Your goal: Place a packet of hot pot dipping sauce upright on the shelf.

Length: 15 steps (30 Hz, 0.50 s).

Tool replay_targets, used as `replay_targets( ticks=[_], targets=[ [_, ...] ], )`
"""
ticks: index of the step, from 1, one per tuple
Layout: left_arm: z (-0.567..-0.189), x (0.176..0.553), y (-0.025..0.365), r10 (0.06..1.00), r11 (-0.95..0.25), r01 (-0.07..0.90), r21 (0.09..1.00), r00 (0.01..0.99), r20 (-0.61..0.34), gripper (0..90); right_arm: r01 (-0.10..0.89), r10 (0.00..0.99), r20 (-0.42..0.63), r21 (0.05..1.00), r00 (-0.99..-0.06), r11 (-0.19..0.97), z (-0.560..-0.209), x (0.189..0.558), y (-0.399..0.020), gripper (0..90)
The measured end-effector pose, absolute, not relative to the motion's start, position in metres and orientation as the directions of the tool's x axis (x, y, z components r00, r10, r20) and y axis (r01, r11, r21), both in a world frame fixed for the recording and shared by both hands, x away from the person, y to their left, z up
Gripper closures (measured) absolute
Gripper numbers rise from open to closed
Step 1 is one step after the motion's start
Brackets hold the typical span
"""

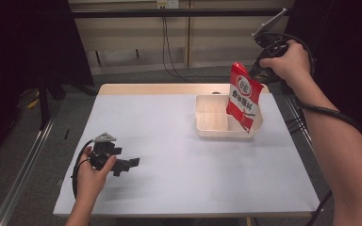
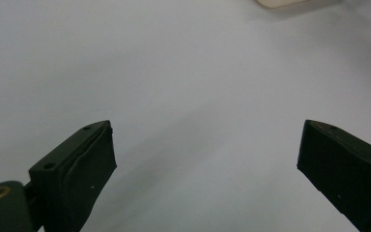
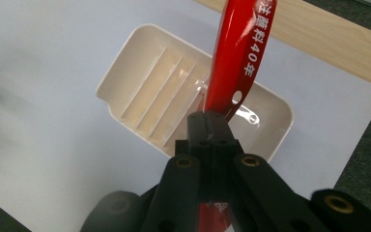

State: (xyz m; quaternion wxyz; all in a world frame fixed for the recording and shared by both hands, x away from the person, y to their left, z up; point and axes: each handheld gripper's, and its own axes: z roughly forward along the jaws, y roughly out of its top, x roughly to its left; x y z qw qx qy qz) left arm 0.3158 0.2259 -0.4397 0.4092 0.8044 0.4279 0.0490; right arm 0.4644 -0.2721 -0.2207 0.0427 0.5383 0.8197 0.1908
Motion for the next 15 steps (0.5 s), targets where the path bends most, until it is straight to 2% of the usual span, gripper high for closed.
replay_targets(
  ticks=[15],
  targets=[
    [-0.4402, 0.3161, 0.2258, 0.726, -0.313, 0.647, 0.695, 0.635, -0.265, 6.0, 0.857, 0.901, 0.104, 0.371, -0.422, 0.358, -0.2292, 0.4714, -0.2764, 90.0]
  ],
)
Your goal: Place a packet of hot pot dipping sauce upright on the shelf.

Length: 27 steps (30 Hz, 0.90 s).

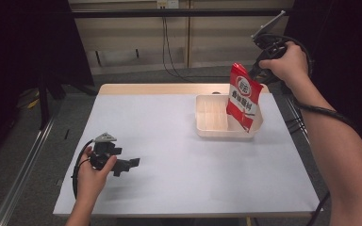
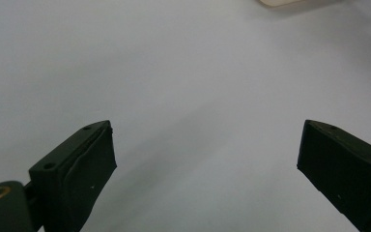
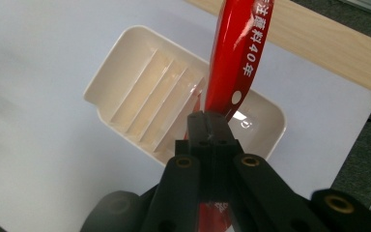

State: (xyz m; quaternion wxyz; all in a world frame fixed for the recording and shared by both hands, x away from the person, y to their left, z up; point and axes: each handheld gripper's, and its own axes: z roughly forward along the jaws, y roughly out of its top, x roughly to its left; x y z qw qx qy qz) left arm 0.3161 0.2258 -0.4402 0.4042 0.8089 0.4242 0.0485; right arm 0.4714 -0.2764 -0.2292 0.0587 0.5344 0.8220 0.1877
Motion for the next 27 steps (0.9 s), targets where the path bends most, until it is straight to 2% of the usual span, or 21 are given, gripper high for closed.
replay_targets(
  ticks=[27],
  targets=[
    [-0.441, 0.315, 0.222, 0.728, -0.317, 0.647, 0.693, 0.634, -0.26, 6.0, 0.86, 0.907, 0.092, 0.369, -0.41, 0.352, -0.234, 0.481, -0.293, 90.0]
  ],
)
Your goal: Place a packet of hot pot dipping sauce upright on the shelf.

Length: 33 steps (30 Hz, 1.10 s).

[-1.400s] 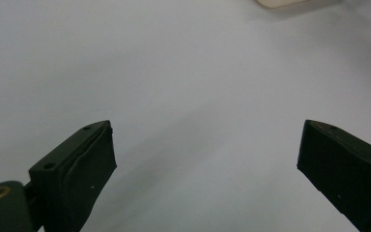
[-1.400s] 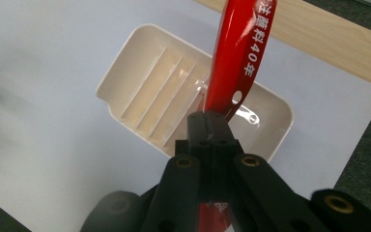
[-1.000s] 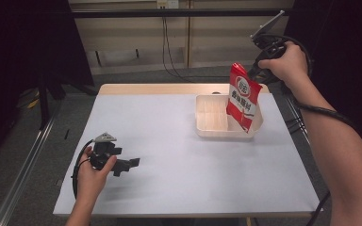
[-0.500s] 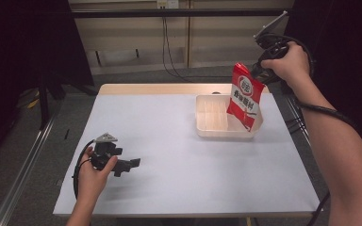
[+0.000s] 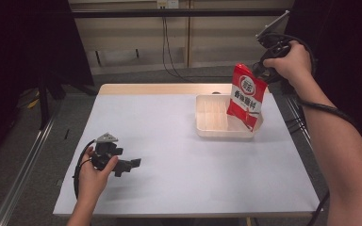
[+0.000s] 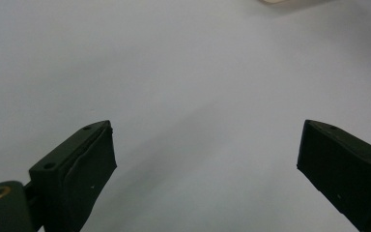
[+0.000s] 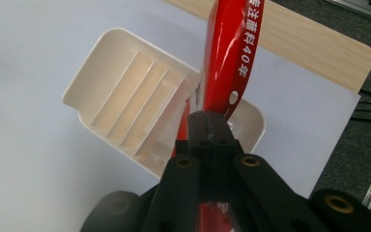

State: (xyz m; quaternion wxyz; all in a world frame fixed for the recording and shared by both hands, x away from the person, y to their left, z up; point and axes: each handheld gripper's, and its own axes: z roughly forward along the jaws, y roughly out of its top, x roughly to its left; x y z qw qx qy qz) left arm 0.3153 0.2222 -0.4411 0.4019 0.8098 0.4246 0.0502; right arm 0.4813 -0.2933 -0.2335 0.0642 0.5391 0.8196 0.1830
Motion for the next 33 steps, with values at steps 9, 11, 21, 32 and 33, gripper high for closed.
replay_targets(
  ticks=[9, 11, 21, 32, 33],
  targets=[
    [-0.44, 0.315, 0.22, 0.726, -0.316, 0.645, 0.695, 0.636, -0.261, 6.0, 0.844, 0.896, 0.087, 0.383, -0.436, 0.374, -0.231, 0.481, -0.292, 90.0],
    [-0.44, 0.315, 0.22, 0.725, -0.322, 0.644, 0.694, 0.639, -0.256, 6.0, 0.843, 0.895, 0.086, 0.384, -0.437, 0.375, -0.231, 0.481, -0.292, 90.0],
    [-0.44, 0.314, 0.22, 0.728, -0.318, 0.643, 0.696, 0.636, -0.256, 6.0, 0.844, 0.898, 0.098, 0.398, -0.428, 0.359, -0.241, 0.483, -0.298, 90.0],
    [-0.438, 0.313, 0.219, 0.722, -0.323, 0.642, 0.696, 0.642, -0.257, 6.0, 0.846, 0.908, 0.095, 0.414, -0.407, 0.336, -0.241, 0.483, -0.307, 90.0],
    [-0.438, 0.313, 0.219, 0.729, -0.319, 0.638, 0.701, 0.638, -0.25, 6.0, 0.846, 0.908, 0.099, 0.414, -0.408, 0.335, -0.243, 0.483, -0.307, 90.0]
  ],
)
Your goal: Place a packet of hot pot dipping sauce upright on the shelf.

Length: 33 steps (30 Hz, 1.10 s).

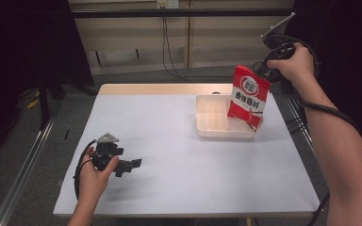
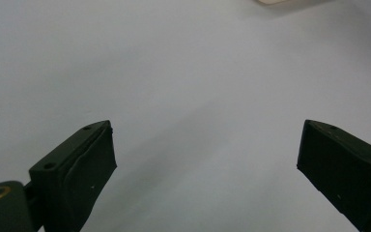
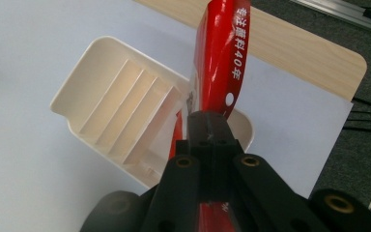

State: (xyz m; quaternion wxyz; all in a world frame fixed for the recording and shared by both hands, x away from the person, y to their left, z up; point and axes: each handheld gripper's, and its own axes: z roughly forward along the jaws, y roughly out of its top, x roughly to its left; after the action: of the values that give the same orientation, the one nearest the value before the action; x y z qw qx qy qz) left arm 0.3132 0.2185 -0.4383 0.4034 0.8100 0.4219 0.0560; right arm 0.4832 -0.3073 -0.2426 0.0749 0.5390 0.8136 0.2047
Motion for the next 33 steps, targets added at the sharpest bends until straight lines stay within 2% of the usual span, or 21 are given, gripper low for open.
replay_targets(
  ticks=[7, 12, 17, 20, 22, 24, 26, 29, 33],
  targets=[
    [-0.437, 0.312, 0.218, 0.726, -0.318, 0.639, 0.7, 0.639, -0.253, 6.0, 0.853, 0.908, 0.109, 0.405, -0.404, 0.331, -0.255, 0.482, -0.306, 88.6],
    [-0.436, 0.312, 0.218, 0.721, -0.326, 0.637, 0.699, 0.646, -0.252, 6.0, 0.856, 0.909, 0.127, 0.409, -0.397, 0.316, -0.251, 0.479, -0.308, 89.6],
    [-0.436, 0.312, 0.216, 0.722, -0.321, 0.636, 0.702, 0.644, -0.253, 6.0, 0.863, 0.912, 0.116, 0.388, -0.393, 0.323, -0.255, 0.478, -0.306, 83.8],
    [-0.437, 0.312, 0.217, 0.723, -0.324, 0.637, 0.7, 0.644, -0.251, 6.0, 0.86, 0.914, 0.11, 0.398, -0.39, 0.319, -0.26, 0.477, -0.307, 75.6],
    [-0.437, 0.312, 0.216, 0.724, -0.323, 0.639, 0.698, 0.642, -0.253, 6.0, 0.857, 0.917, 0.104, 0.408, -0.386, 0.315, -0.26, 0.477, -0.309, 74.6],
    [-0.437, 0.313, 0.217, 0.721, -0.328, 0.637, 0.697, 0.646, -0.251, 6.0, 0.849, 0.917, 0.088, 0.421, -0.39, 0.32, -0.26, 0.477, -0.311, 66.3],
    [-0.438, 0.313, 0.216, 0.723, -0.327, 0.639, 0.697, 0.644, -0.251, 6.0, 0.838, 0.917, 0.063, 0.436, -0.393, 0.329, -0.259, 0.477, -0.314, 63.6],
    [-0.438, 0.313, 0.216, 0.724, -0.326, 0.64, 0.695, 0.642, -0.252, 6.0, 0.823, 0.921, 0.035, 0.462, -0.389, 0.33, -0.258, 0.478, -0.319, 52.3],
    [-0.44, 0.314, 0.216, 0.724, -0.325, 0.643, 0.694, 0.641, -0.255, 6.0, 0.82, 0.925, 0.002, 0.463, -0.38, 0.336, -0.258, 0.479, -0.324, 45.4]
  ],
)
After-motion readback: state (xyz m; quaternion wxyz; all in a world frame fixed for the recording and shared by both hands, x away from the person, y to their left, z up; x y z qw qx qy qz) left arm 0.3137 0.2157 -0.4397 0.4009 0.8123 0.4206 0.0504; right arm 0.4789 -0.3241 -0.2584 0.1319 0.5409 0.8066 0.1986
